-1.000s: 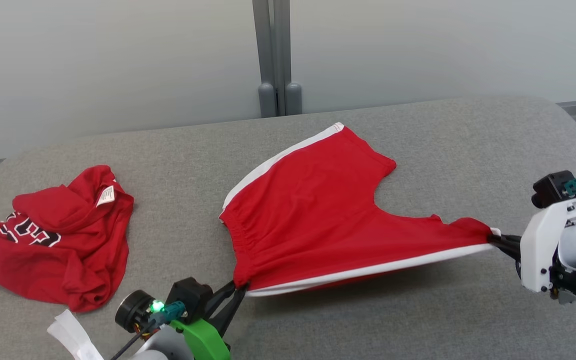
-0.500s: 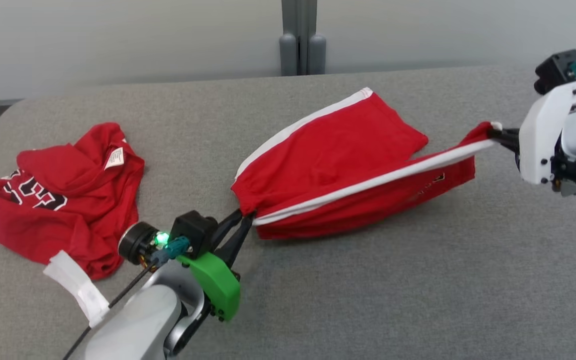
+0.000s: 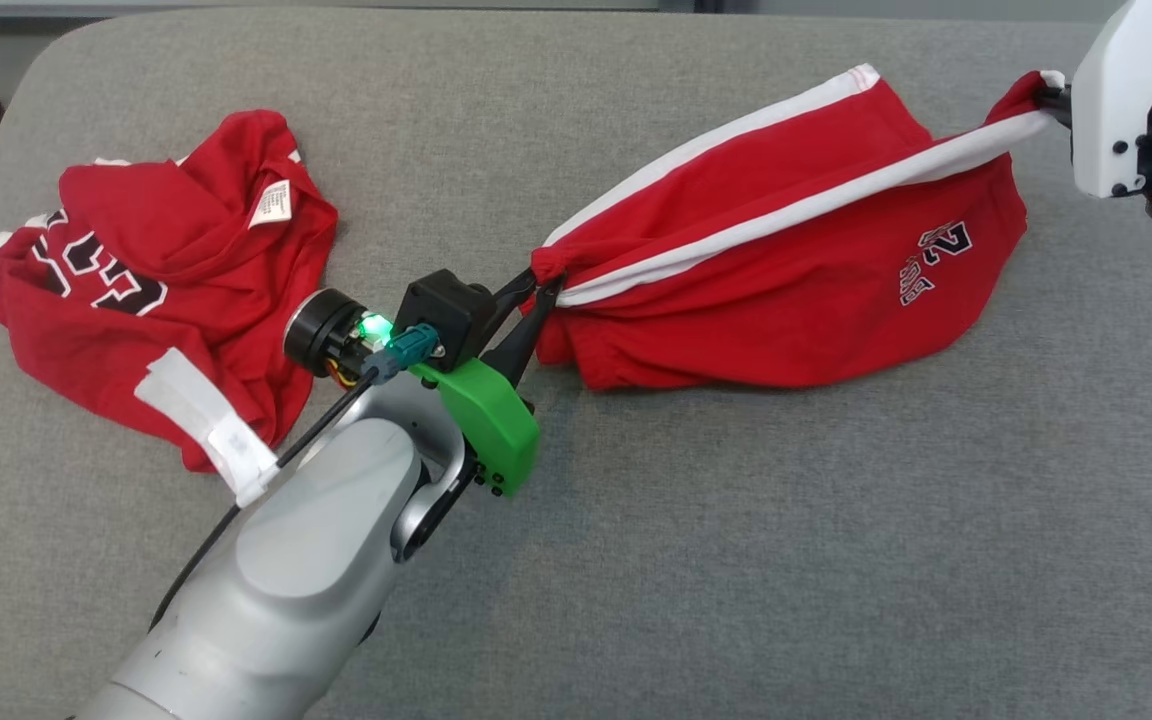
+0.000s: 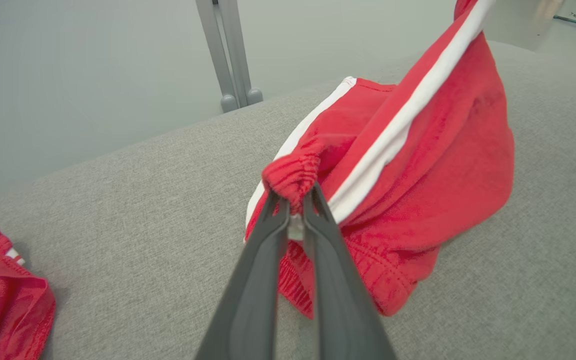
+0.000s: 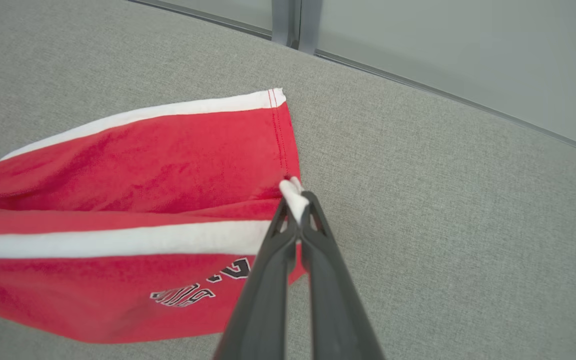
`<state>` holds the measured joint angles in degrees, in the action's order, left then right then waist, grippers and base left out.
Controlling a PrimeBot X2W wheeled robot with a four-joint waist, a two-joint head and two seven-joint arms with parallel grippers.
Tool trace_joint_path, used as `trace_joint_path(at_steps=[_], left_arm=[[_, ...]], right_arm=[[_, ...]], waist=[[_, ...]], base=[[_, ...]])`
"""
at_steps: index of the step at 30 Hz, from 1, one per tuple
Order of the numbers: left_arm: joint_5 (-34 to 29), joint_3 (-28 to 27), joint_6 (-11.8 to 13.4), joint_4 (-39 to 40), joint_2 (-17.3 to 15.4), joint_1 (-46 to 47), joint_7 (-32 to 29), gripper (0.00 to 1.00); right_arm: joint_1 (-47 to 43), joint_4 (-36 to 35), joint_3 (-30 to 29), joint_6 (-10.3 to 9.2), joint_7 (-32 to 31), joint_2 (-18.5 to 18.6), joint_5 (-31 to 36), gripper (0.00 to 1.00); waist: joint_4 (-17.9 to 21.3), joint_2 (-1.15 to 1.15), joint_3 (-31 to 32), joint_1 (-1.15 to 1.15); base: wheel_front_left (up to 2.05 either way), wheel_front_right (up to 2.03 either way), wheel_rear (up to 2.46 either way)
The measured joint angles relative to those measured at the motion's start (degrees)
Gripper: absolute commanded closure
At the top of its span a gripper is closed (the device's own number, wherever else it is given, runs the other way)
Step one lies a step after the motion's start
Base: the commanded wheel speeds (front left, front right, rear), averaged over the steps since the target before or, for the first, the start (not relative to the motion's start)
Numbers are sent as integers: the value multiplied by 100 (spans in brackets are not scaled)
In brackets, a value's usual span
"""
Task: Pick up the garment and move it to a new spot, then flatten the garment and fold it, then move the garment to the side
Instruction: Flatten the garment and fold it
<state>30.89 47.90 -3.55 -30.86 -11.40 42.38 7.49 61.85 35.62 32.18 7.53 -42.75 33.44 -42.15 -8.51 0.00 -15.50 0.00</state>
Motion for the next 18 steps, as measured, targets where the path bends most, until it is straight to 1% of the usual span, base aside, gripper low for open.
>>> trace_joint_path(at_steps=[6,15,18], left_arm=[[-11,34,-67,-460,338,389,176,100],[27,43,-99,-995,671,803,426,100],[42,52,-100,-1139,731,938,480,100]], right_arm=[[575,479,147,0,79,-68,122,100],[1029,922,468,0,400,-140,199,100],[1154,1016,590,0,566,-135,209,100]], waist=[[-267,0,-370,0],[-579,0,-782,0],[-640,0,-905,0]], base=[[0,0,0],[0,0,0],[0,0,0]])
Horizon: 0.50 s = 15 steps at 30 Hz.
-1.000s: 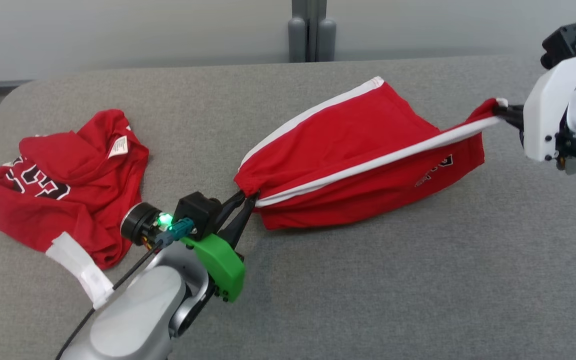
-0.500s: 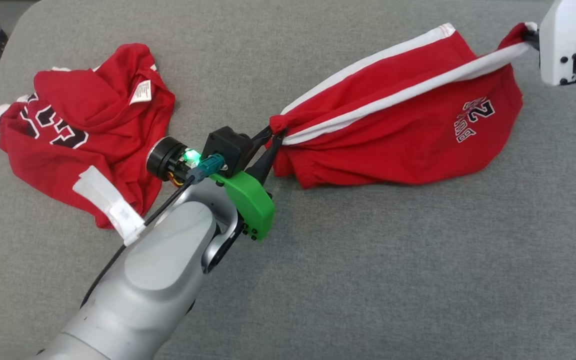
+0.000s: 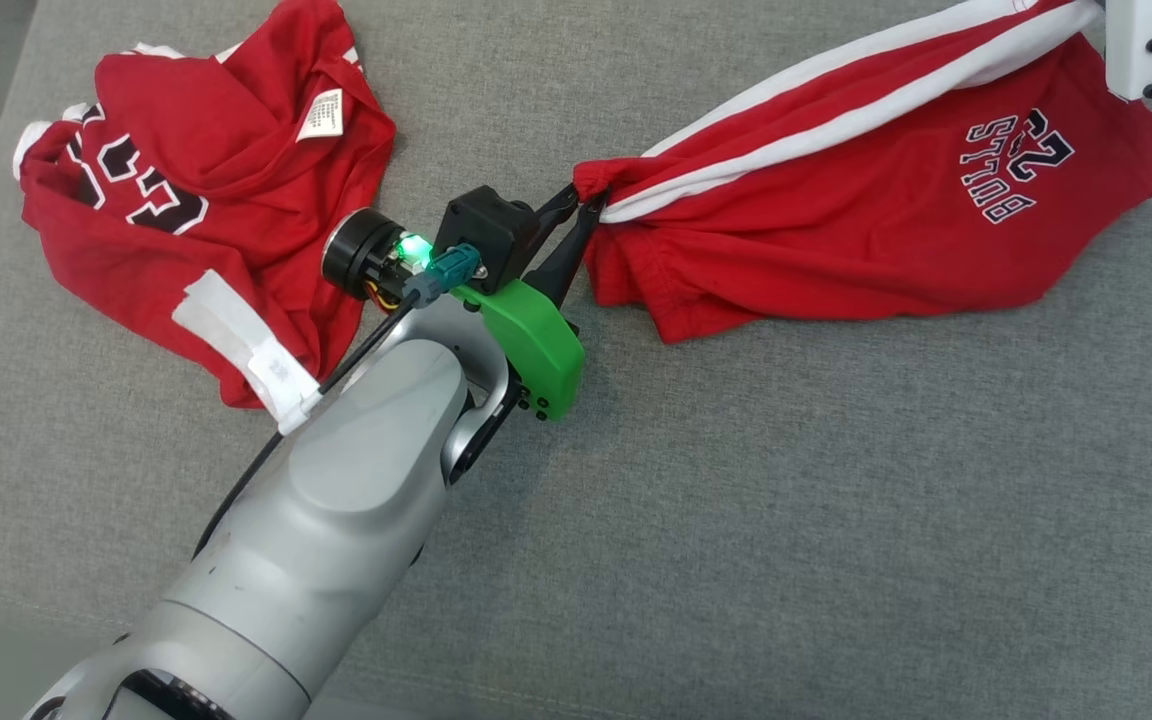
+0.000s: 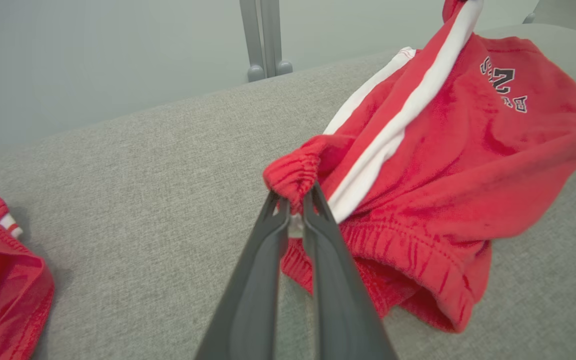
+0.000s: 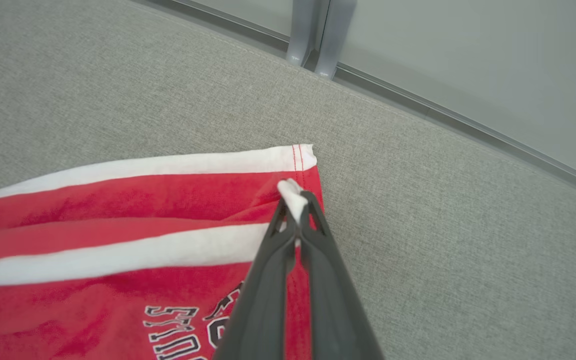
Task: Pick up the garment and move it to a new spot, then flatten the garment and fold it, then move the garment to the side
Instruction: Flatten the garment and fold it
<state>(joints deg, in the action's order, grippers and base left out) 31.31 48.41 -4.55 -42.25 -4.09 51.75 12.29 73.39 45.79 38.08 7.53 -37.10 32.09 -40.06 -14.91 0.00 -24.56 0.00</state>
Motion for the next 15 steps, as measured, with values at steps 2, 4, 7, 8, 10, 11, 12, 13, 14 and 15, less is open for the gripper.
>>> trace_joint_path(at_steps=[2,4,7,8,10,11,12,13,14,15], left_arm=[[34,11,-8,-90,25,54,45,100],[48,23,-23,-152,58,104,80,69],[69,38,-9,-241,91,188,131,0],[81,45,5,-266,93,202,141,0],[92,58,24,-304,100,228,168,0],[104,56,40,-320,104,246,179,0],[144,47,62,-334,110,267,192,0],[152,43,86,-348,111,284,199,0],[162,43,103,-360,113,299,208,0],[188,43,111,-379,114,303,224,0]], right_arm=[[63,108,54,0,113,-18,11,100],[102,191,108,0,196,-48,10,100],[139,280,209,0,307,-69,-18,100],[156,305,241,0,400,-64,-23,100],[237,346,298,0,683,-32,19,55],[307,389,312,0,882,-9,98,0],[376,461,298,0,1078,3,129,0],[406,535,266,0,1182,-3,119,0],[419,624,261,0,1265,-29,89,0],[420,705,274,-1,1365,-63,92,0]], waist=[[-33,0,-77,0],[-55,0,-133,0],[-81,0,-191,0],[-89,0,-203,0],[-104,0,-217,0],[-112,0,-225,0],[-121,0,-234,0],[-128,0,-239,0],[-136,0,-241,0],[-137,0,-237,0]], base=[[0,0,0],[0,0,0],[0,0,0],[0,0,0],[0,0,0],[0,0,0],[0,0,0],[0,0,0],[0,0,0],[0,0,0]])
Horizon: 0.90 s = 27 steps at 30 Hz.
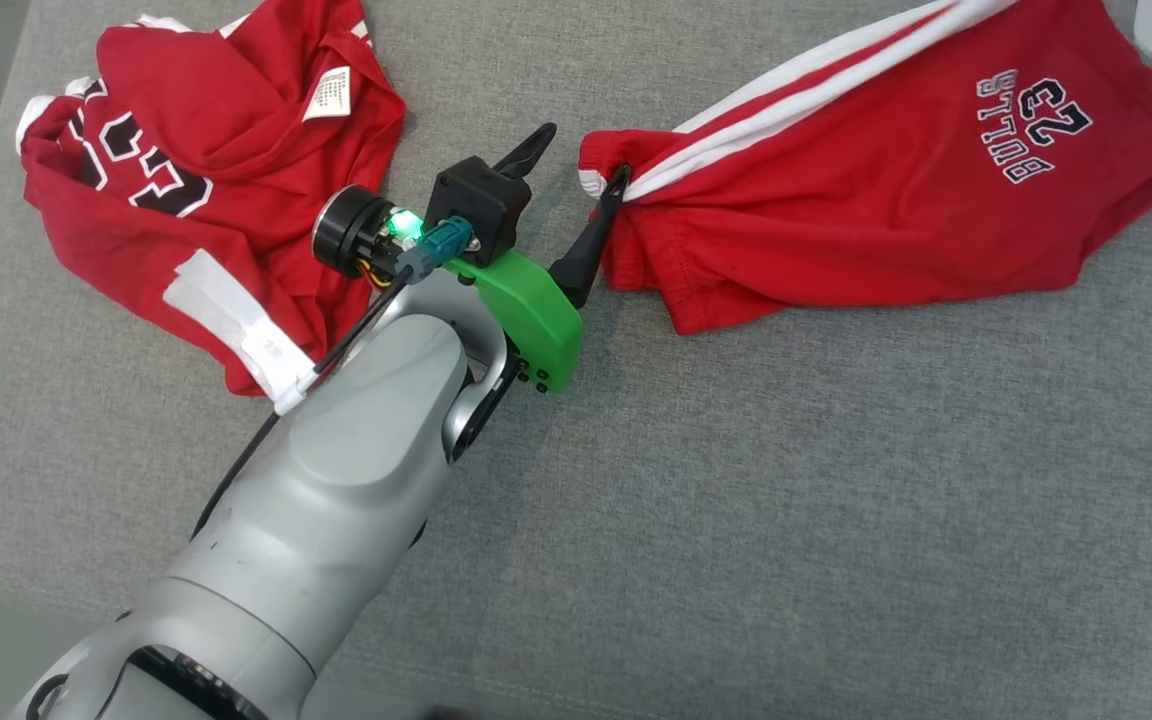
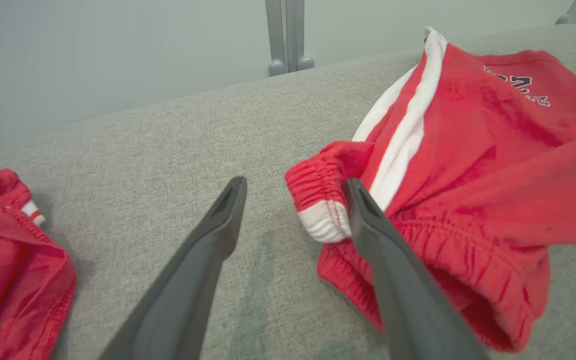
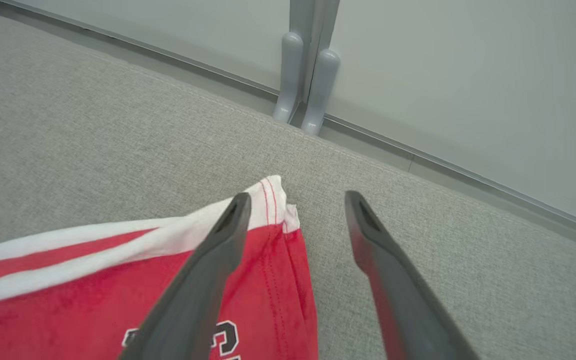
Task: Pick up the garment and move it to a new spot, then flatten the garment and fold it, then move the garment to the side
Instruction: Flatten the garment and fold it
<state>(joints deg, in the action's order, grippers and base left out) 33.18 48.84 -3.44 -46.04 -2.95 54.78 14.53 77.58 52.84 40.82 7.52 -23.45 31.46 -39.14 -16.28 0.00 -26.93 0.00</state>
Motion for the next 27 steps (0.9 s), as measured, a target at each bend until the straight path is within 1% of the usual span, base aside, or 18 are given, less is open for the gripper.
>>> trace_joint_path(at_steps=[4,7,9,12,16,20,23,27], left_arm=[[47,-3,68,-63,4,10,18,0],[59,-63,174,-102,10,12,26,0],[74,-131,254,-147,11,12,44,0],[51,-319,447,-164,-12,13,45,0],[-92,-602,642,-90,-142,-36,52,0],[-175,-798,694,-23,-221,-291,52,0],[-307,-965,742,191,-338,-517,53,0],[-479,-1300,800,719,-465,-1071,59,0]], right_arm=[[17,258,171,1,177,-41,90,0],[21,424,181,1,391,-93,58,0],[17,498,212,1,491,-157,26,0],[-64,516,309,1,604,-259,-68,0],[-336,470,391,1,864,-354,-330,0],[-704,281,458,1,1323,-413,-602,0],[-1003,113,411,1,1894,-428,-826,0],[-1580,-190,432,0,2722,-476,-1012,0]], waist=[[28,0,32,0],[78,0,81,0],[116,0,128,0],[191,0,226,0],[315,0,405,0],[438,0,656,0],[530,0,880,0],[659,0,1226,0]], base=[[0,0,0],[0,0,0],[0,0,0],[0,0,0],[0,0,0],[0,0,0],[0,0,0],[0,0,0]])
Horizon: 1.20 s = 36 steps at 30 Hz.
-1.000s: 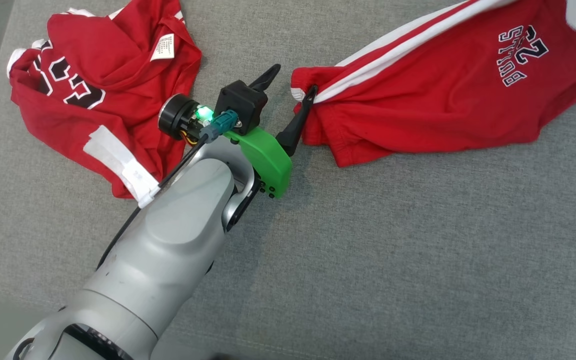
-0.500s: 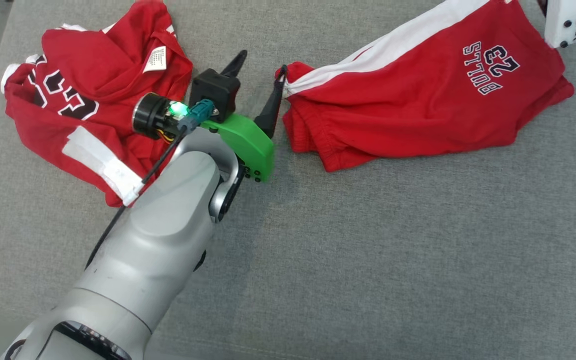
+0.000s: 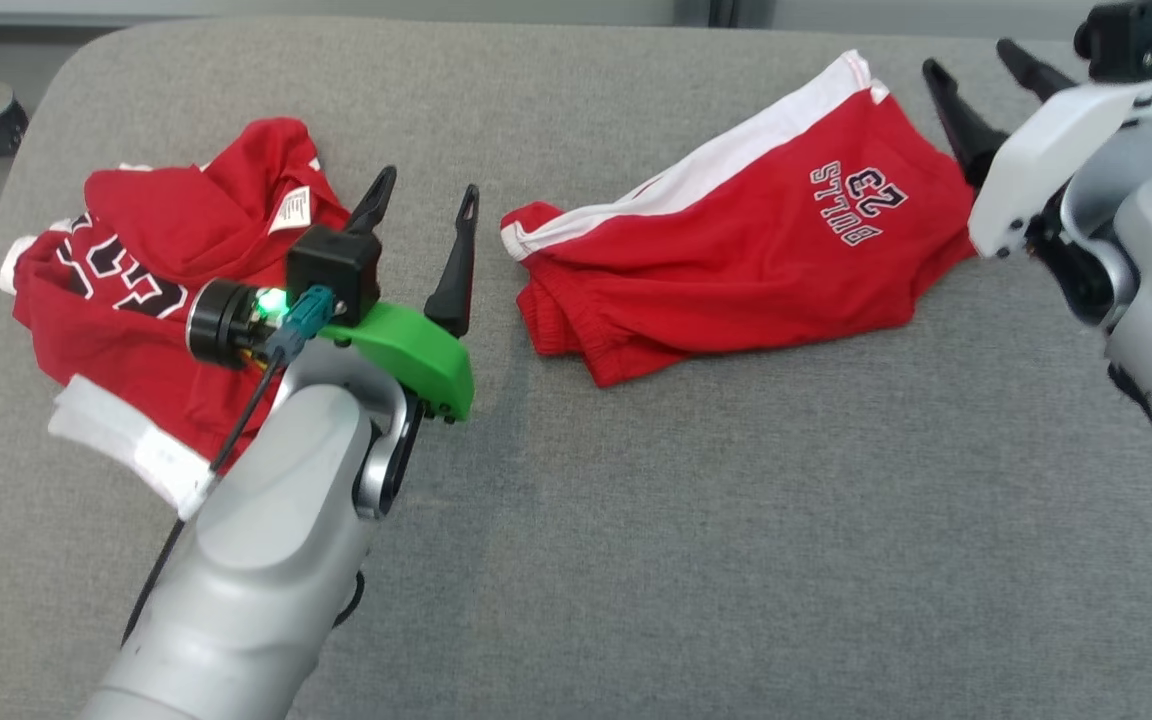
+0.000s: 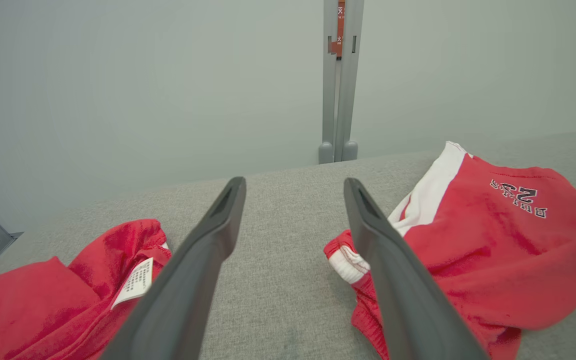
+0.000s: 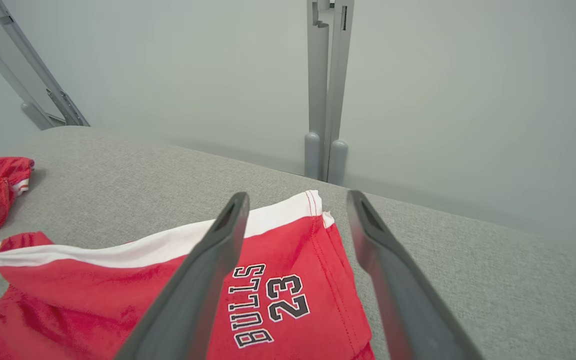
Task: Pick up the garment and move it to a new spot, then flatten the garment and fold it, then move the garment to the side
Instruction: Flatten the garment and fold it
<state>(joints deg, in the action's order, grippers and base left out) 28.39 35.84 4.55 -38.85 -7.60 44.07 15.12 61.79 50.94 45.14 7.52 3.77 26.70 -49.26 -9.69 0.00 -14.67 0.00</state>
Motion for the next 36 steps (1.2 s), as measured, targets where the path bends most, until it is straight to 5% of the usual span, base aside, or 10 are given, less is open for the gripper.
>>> trace_joint_path(at_steps=[5,10,22,29,36], left_arm=[[-121,-466,1,782,-116,-995,0,0],[-404,-1071,49,1670,-134,-1973,1,0],[-1271,-2016,-288,2742,244,-3741,0,0],[-1454,-2329,-471,2883,421,-4193,0,0],[-1527,-2372,-569,2871,466,-4240,1,0]], right_arm=[[-806,-345,-41,1,877,-5,-140,0],[-1618,-651,-564,0,1106,-115,-304,0],[-3923,-2348,-2878,-1,1128,-961,1533,0],[-4710,-2813,-3524,-2,1128,-1445,2148,0],[-4832,-2853,-3676,-2,1111,-1546,2325,0]], waist=[[197,0,467,0],[400,0,877,0],[980,0,1504,0],[1149,0,1634,0],[1041,0,1575,0]], base=[[0,0,0],[0,0,0],[0,0,0],[0,0,0],[0,0,0]])
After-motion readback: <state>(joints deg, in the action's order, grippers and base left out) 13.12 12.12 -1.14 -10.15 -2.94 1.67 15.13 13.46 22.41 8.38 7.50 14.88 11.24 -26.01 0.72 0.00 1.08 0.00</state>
